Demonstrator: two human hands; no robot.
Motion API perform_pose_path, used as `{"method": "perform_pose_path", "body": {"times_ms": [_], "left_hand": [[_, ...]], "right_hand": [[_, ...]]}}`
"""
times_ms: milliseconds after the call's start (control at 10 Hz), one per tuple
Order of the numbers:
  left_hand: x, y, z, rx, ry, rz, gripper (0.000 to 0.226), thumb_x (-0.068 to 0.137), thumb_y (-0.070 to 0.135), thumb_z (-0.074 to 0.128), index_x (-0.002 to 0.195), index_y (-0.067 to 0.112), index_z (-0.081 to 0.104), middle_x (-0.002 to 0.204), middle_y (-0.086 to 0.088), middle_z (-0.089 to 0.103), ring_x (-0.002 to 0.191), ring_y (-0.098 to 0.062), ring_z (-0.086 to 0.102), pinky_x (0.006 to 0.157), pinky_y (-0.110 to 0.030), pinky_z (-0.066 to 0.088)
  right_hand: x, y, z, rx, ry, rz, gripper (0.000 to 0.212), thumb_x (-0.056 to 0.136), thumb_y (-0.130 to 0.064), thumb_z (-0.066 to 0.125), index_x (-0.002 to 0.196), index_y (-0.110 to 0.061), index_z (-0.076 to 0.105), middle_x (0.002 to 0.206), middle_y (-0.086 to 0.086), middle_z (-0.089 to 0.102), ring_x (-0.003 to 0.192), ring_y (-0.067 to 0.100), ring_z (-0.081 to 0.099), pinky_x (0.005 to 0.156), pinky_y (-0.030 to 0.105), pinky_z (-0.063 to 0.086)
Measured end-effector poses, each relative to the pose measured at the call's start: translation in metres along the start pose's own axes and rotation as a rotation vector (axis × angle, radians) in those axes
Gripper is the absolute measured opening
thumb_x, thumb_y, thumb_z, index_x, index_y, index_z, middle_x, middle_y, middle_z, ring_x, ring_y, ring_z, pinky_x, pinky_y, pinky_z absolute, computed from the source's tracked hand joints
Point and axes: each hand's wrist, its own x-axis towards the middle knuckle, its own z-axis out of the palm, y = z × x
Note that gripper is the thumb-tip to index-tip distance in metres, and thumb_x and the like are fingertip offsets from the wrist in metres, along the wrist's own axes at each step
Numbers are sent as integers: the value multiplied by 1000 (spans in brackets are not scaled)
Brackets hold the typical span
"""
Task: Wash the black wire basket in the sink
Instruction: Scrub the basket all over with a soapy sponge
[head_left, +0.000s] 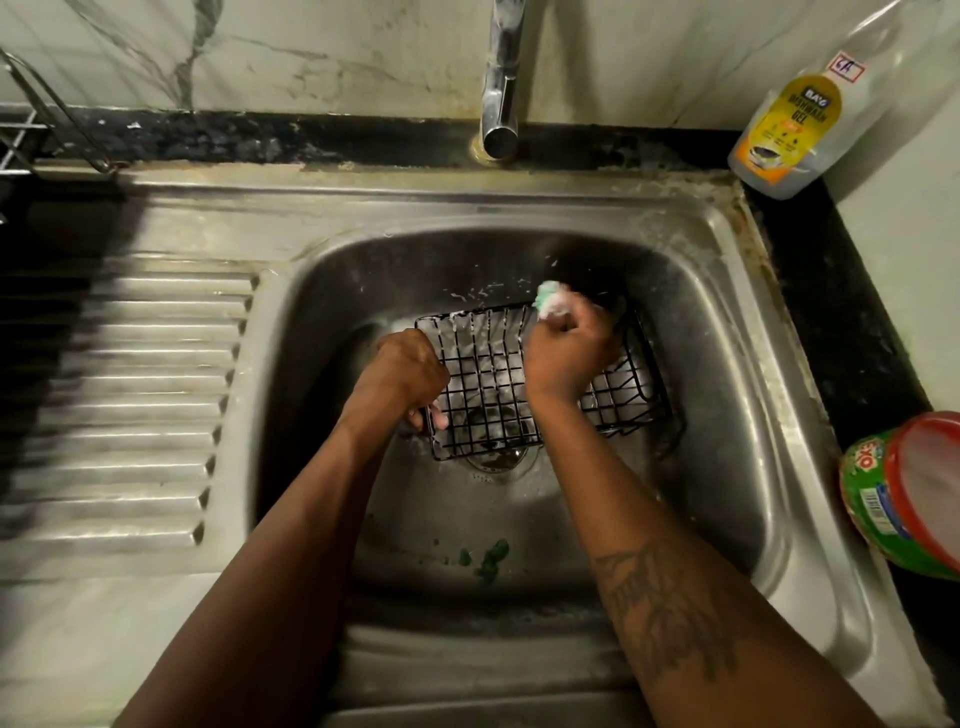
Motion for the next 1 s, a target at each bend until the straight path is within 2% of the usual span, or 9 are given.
{"method": "perform_pose_path", "body": {"times_ms": [100,300,400,500,600,700,800,900,1000], "left_hand": [[-3,-1,-2,19,-32,12,22,98,17,53,89,0,65,64,-8,73,50,-20,72,44,-24,55],[0,0,-4,44,-59,29,22,98,17,52,90,0,64,67,-12,74,51,-23,72,44,-27,56],[-1,-1,-3,48,-46,34,22,97,17,53,89,0,65,65,-11,73,49,-22,71,41,-25,53],[0,-5,-2,39,-19,68,23,97,19,54,83,4,65,56,-6,71,47,-20,70,37,-22,49],[1,-5,-2,75,-45,66,23,97,18,54,82,4,64,61,-8,73,50,-20,72,38,-23,50],[8,0,-1,136,-172,-3,26,101,10,51,80,1,64,66,-11,74,54,-20,73,47,-29,57],[6,-1,0,97,-163,9,22,101,10,51,87,-1,64,61,-10,73,51,-21,72,52,-33,61],[7,-1,-2,69,-131,33,19,100,16,57,92,1,67,64,-8,74,54,-21,73,53,-32,61],[2,-1,-3,85,-149,4,18,99,16,58,90,2,67,63,-6,74,53,-18,72,48,-26,57]], "right_hand": [[-23,-5,9,-37,-148,-185,30,77,13,66,101,0,77,104,14,69,90,14,63,78,-5,40],[4,3,-9,-171,-334,-289,29,80,11,63,104,1,76,105,15,69,89,19,64,78,-10,31],[18,8,-20,-247,-268,-306,32,75,12,63,100,-3,76,99,13,70,82,17,62,73,-1,38],[45,15,-28,-294,-47,-205,32,68,8,57,91,-6,74,87,15,71,74,30,66,67,26,48],[50,18,-31,-325,20,-178,33,69,7,54,92,-6,75,87,17,72,77,33,66,68,23,43],[26,7,-23,-331,-124,-83,34,76,6,64,104,-9,75,101,12,70,85,25,67,64,8,38],[-9,-6,-3,-214,-448,-51,35,82,5,68,113,-12,73,106,1,64,85,15,65,58,7,46],[-49,-20,19,-246,-688,-319,35,91,6,53,114,-11,74,106,-1,62,85,14,63,70,19,55],[-37,-14,12,-265,-645,-370,35,89,8,54,113,-8,75,105,1,62,83,12,60,70,16,51]]}}
